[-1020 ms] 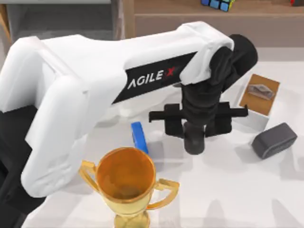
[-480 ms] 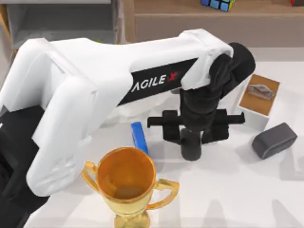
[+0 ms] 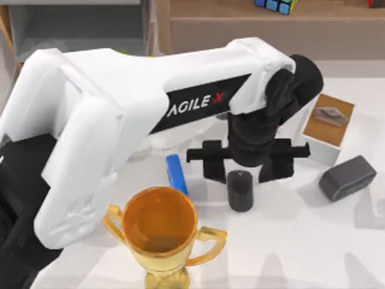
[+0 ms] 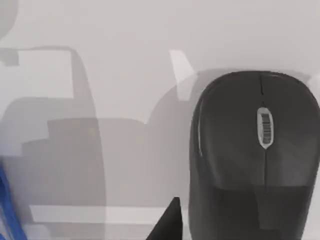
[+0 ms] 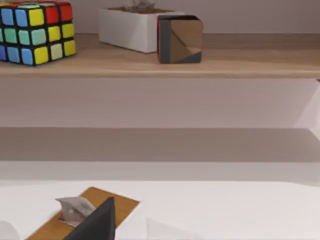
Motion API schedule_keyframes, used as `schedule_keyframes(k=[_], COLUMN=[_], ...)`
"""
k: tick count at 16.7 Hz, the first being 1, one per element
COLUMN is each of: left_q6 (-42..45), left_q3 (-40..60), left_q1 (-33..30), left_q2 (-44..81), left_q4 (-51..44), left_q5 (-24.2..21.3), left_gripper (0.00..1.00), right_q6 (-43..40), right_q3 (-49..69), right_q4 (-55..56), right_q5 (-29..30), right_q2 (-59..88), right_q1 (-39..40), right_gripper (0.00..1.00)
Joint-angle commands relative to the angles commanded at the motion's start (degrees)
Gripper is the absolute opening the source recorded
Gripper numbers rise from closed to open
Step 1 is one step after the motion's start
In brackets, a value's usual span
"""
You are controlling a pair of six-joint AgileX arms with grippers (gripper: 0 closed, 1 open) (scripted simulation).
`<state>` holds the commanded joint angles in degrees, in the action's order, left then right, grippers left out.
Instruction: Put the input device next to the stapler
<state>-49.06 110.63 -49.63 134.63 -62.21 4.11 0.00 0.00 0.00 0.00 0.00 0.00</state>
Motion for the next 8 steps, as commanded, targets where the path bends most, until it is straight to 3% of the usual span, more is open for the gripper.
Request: schedule_keyframes(k=[2,8], left_q6=[0.0,0.0], left_q3=[0.0,0.0], left_q1=[0.0,0.0], left_q2=[0.0,0.0], left_q4=[0.0,0.0], left_q5=[0.0,0.0], left_gripper=[0.98,1.0], right_q6=[0.0,0.0], right_q3=[0.0,0.0], right_q4=[0.0,0.0], right_q5=[0.0,0.0], right_q2=[0.0,0.0], right_q1=[0.0,0.0], right_gripper=[1.0,1.0])
